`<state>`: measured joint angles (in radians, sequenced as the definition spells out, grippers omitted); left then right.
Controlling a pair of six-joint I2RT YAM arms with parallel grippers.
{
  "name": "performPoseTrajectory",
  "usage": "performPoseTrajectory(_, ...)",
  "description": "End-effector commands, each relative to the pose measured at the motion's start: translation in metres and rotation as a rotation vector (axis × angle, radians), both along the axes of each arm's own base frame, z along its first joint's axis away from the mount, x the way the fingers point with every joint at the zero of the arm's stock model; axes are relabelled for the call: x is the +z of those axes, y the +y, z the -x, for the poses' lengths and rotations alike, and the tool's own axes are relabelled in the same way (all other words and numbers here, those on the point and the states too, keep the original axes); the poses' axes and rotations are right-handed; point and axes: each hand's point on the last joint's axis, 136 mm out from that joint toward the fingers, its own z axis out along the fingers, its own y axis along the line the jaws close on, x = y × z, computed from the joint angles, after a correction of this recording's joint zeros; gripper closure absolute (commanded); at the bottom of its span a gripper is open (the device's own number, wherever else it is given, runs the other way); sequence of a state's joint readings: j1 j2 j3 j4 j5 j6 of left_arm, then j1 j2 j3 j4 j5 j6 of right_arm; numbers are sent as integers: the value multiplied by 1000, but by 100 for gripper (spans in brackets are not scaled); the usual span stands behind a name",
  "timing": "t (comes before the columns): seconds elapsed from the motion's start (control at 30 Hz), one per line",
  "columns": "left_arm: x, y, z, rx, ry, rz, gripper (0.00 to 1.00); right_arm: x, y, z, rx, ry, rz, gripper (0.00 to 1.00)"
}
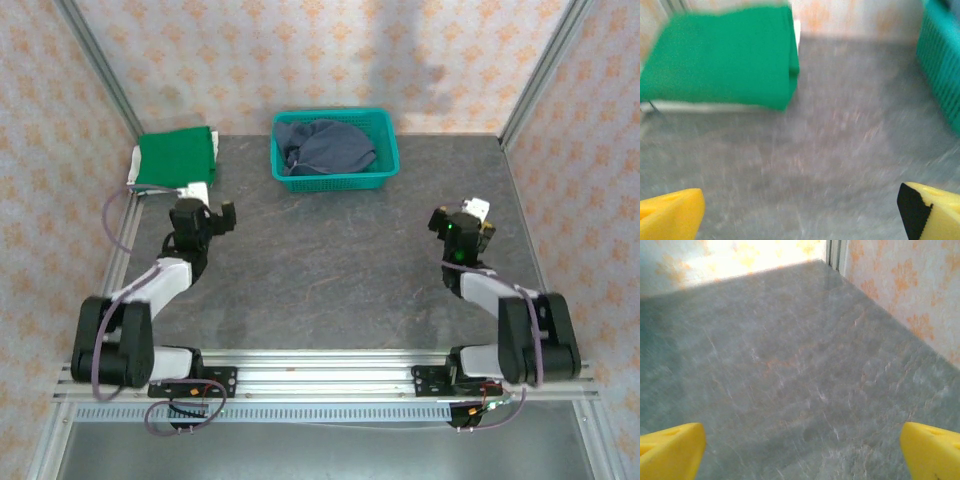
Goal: Fold and stack the t-shirts
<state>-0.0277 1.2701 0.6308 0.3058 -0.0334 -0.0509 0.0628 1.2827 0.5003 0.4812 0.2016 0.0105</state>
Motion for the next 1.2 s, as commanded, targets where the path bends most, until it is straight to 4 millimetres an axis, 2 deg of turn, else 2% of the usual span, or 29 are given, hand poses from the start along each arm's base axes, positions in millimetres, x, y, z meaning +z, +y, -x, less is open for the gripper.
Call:
performPoseTrajectory(0.0,41,-6,24,38,4,108,0,26,20,13,89,93,-96,1)
performPoseTrajectory(0.07,62,-6,32,89,11,201,0,42,36,13,160,128,-161,1)
performPoseTrajectory(0.17,85,-25,35,56,80,340,0,55,63,2,260,241,-291,1)
performPoseTrajectory(0.3,106,-67,24,-47,210,415,0,52,109,-31,437,438,-463,1)
performPoseTrajectory(0.4,118,-101,11,-126,304,380,0,44,129,-68,498,525,-547,0)
performPoseTrajectory(0.5,126,-138,-4,-209,344,346,0,35,132,-106,494,537,-560,0)
performPoseTrajectory(0.6,125,-164,-18,-244,377,317,0,23,134,-139,488,554,-561,1)
performPoseTrajectory(0.73,117,-184,-33,-242,396,305,0,-1,136,-171,473,566,-589,3)
performPoseTrajectory(0.9,112,-203,-49,-238,395,313,0,-16,145,-202,468,527,-669,10)
performPoseTrajectory(1.0,110,-211,-61,-224,398,308,0,-26,144,-212,439,529,-686,22)
performPoseTrajectory(1.1,110,-212,-74,-193,394,283,0,-35,146,-214,420,536,-708,40)
performPoseTrajectory(1.13,97,-215,-83,-178,419,271,0,-37,147,-214,418,535,-717,47)
performPoseTrajectory(1.17,94,-217,-87,-173,424,269,0,-38,149,-212,418,534,-723,53)
